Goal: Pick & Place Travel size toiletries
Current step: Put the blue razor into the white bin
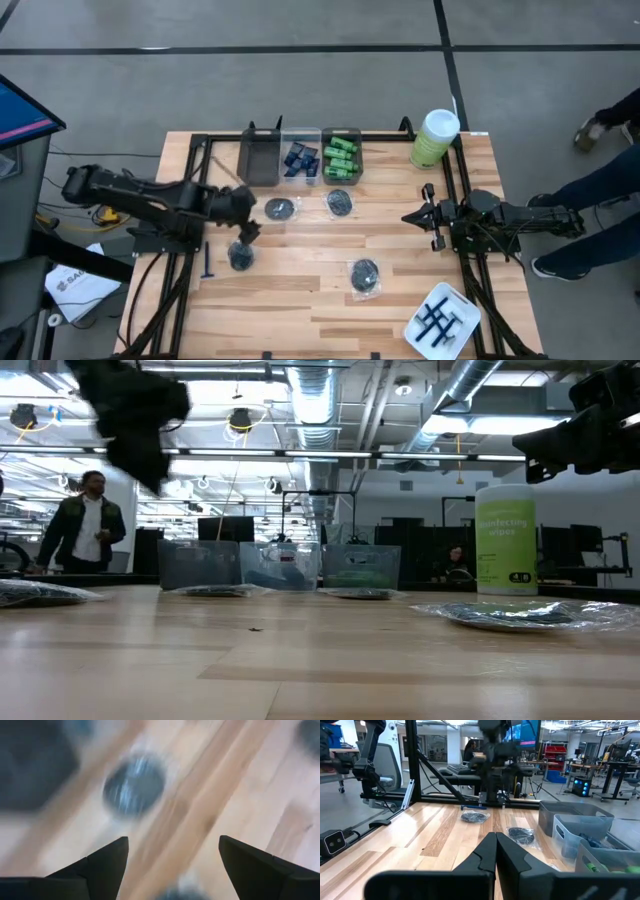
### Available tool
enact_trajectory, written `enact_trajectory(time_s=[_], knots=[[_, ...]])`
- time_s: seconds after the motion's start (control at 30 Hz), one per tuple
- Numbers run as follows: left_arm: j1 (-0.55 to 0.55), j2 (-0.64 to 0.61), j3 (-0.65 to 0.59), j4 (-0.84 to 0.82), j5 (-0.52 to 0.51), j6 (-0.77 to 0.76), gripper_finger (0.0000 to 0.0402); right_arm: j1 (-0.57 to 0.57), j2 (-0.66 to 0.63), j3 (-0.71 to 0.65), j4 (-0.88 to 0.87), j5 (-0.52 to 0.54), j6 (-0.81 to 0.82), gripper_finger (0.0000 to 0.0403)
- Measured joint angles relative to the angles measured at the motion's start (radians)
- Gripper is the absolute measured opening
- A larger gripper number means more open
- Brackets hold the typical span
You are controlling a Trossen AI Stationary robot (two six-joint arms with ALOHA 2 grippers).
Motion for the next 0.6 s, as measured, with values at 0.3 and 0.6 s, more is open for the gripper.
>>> enact_trajectory(time_s=[0.3, 0.6], knots=[[-0.145, 0.094, 0.000, -0.319, 0.106, -0.614, 0.0305, 0.000, 0.000, 0.000, 0.000, 0.000, 0.000, 0.0000], [-0.196, 0.232, 0.000, -0.353, 0.275, -0.704, 0.0305, 0.000, 0.000, 0.000, 0.000, 0.000, 0.000, 0.0000]])
